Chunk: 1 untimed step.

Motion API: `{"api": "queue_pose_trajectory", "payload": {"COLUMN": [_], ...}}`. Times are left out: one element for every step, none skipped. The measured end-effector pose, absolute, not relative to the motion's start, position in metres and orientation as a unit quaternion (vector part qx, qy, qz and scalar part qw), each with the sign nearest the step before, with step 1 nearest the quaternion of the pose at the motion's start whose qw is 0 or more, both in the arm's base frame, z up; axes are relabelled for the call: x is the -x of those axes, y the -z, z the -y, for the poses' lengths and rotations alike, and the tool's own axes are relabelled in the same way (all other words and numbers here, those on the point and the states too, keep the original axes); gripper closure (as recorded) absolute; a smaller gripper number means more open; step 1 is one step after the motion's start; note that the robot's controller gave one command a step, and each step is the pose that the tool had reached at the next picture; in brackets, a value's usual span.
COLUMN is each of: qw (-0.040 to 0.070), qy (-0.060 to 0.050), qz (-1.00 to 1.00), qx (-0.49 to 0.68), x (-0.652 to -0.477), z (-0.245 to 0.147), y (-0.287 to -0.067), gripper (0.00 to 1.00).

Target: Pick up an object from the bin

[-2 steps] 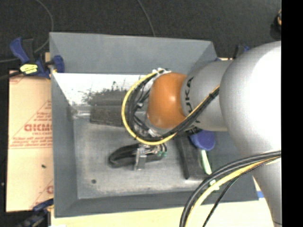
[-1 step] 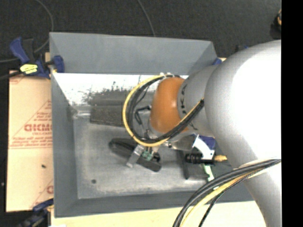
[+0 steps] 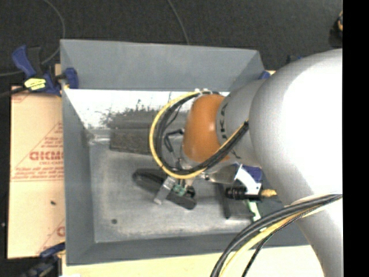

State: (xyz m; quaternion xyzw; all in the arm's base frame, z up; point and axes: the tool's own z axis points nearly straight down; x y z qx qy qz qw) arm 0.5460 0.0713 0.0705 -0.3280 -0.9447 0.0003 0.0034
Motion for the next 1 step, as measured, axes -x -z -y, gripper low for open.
{"api": "queue_pose_trajectory", "payload": {"qw": [0.003], "qy": [0.000], "qz": [0.945], "qx": [0.327], "x": [-0.5458], "z": [-0.0712], "y": [-0.0718], "gripper": [1.00]}}
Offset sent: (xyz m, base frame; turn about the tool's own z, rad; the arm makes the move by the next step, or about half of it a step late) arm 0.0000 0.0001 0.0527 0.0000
